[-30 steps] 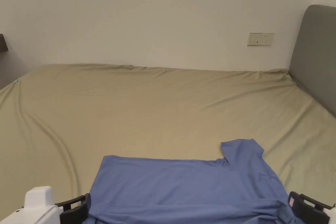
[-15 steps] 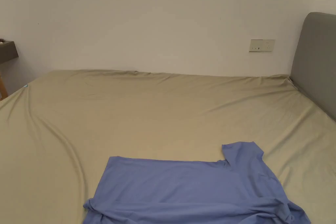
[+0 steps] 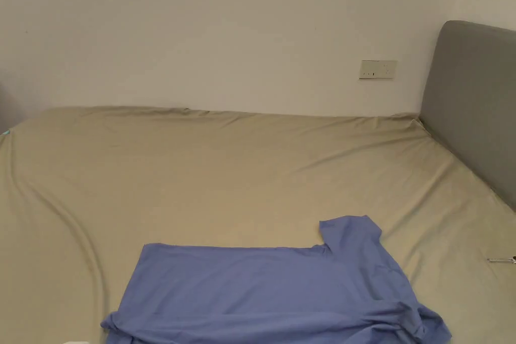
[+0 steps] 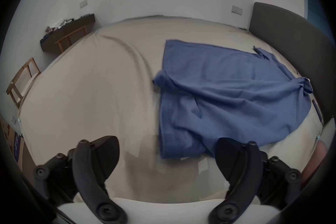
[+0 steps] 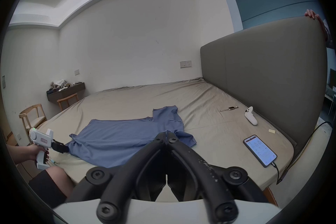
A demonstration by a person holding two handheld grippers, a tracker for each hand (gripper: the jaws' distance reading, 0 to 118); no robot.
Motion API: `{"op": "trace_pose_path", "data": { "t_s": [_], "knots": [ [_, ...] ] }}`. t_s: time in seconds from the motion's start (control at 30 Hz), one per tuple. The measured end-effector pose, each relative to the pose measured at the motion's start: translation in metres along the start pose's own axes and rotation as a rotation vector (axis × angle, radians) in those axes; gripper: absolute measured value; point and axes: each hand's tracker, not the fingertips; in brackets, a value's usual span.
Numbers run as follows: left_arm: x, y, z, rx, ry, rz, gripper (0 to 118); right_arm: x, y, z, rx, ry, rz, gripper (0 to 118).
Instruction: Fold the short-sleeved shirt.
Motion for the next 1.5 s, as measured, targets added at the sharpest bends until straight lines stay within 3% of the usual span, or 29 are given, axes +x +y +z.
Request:
{"op": "trace_pose_path", "data": {
  "t_s": [0.07, 0.13, 0.2, 0.27, 0.4, 0.57, 0.6, 0.63, 0.7, 0.73, 0.77, 0.8, 0.9, 0.93, 1.0, 1.03, 1.07, 1.1, 1.17, 1.2, 1.23, 1.3, 1.4, 1.5],
  "knots": [
    [-0.002, -0.007, -0.011, 0.020, -0.067, 0.006, 51, 0.001, -0.001, -0.003, -0.009, -0.006, 0.005, 2],
    [0.002, -0.010, -0.009, 0.044, -0.050, -0.001, 10, 0.003, -0.002, -0.005, -0.023, -0.011, -0.005, 2],
    [0.008, -0.009, -0.003, 0.085, -0.118, 0.065, 9, 0.003, -0.004, -0.009, -0.033, -0.016, 0.000, 2],
    [0.005, -0.008, -0.001, 0.072, -0.081, 0.012, 9, 0.004, -0.005, -0.012, -0.048, -0.011, 0.004, 2],
    [-0.004, -0.001, 0.023, 0.098, -0.175, 0.110, 9, 0.001, -0.003, -0.026, -0.104, 0.020, 0.045, 2],
    [-0.007, 0.003, 0.032, 0.078, -0.164, 0.015, 9, 0.005, -0.003, -0.101, -0.388, 0.071, 0.150, 2],
    [-0.008, 0.005, 0.031, 0.081, -0.155, 0.017, 9, 0.012, -0.008, -0.121, -0.422, 0.095, 0.117, 7],
    [-0.010, 0.007, 0.031, 0.081, -0.158, 0.026, 9, 0.017, -0.013, -0.137, -0.429, 0.109, 0.080, 36],
    [-0.008, 0.007, 0.029, 0.082, -0.157, 0.024, 9, 0.024, -0.025, -0.169, -0.496, 0.093, 0.076, 115],
    [-0.008, 0.008, 0.028, 0.084, -0.155, 0.044, 9, 0.031, -0.035, -0.182, -0.493, 0.098, 0.053, 116],
    [-0.008, 0.008, 0.027, 0.076, -0.153, 0.047, 9, 0.038, -0.044, -0.203, -0.535, 0.060, 0.097, 114],
    [-0.010, 0.008, 0.026, 0.085, -0.141, 0.020, 9, 0.042, -0.052, -0.218, -0.587, 0.058, 0.091, 114],
    [-0.008, 0.006, 0.026, 0.074, -0.139, 0.021, 9, 0.048, -0.065, -0.241, -0.641, 0.041, 0.026, 114],
    [-0.008, 0.006, 0.025, 0.071, -0.140, 0.020, 9, 0.052, -0.073, -0.250, -0.652, 0.034, -0.009, 108],
    [-0.011, 0.005, 0.022, 0.062, -0.138, 0.022, 9, 0.052, -0.076, -0.252, -0.706, 0.030, -0.044, 71],
    [-0.011, 0.005, 0.021, 0.059, -0.141, 0.026, 9, 0.053, -0.081, -0.252, -0.730, 0.032, -0.069, 63],
    [-0.010, 0.005, 0.021, 0.058, -0.149, 0.030, 9, 0.053, -0.080, -0.250, -0.692, 0.003, -0.020, 50],
    [-0.009, 0.005, 0.022, 0.058, -0.147, 0.025, 9, 0.053, -0.079, -0.249, -0.682, 0.040, 0.019, 19],
    [-0.007, 0.006, 0.023, 0.059, -0.157, 0.013, 9, 0.042, -0.067, -0.235, -0.652, 0.140, -0.028, 15],
    [-0.005, 0.006, 0.024, 0.054, -0.157, 0.011, 9, 0.038, -0.067, -0.232, -0.627, 0.081, 0.048, 15],
    [-0.004, 0.006, 0.027, 0.060, -0.152, 0.002, 9, 0.037, -0.070, -0.232, -0.636, 0.083, 0.094, 15],
    [-0.005, 0.007, 0.031, 0.072, -0.158, 0.008, 9, 0.034, -0.067, -0.228, -0.644, 0.088, 0.074, 15],
    [-0.008, 0.007, 0.043, 0.087, -0.164, 0.014, 9, 0.038, -0.057, -0.212, -0.605, 0.089, -0.021, 15],
    [-0.009, 0.000, 0.063, 0.099, -0.155, -0.037, 9, 0.040, -0.052, -0.180, -0.585, 0.112, 0.001, 15]
  ]
}}
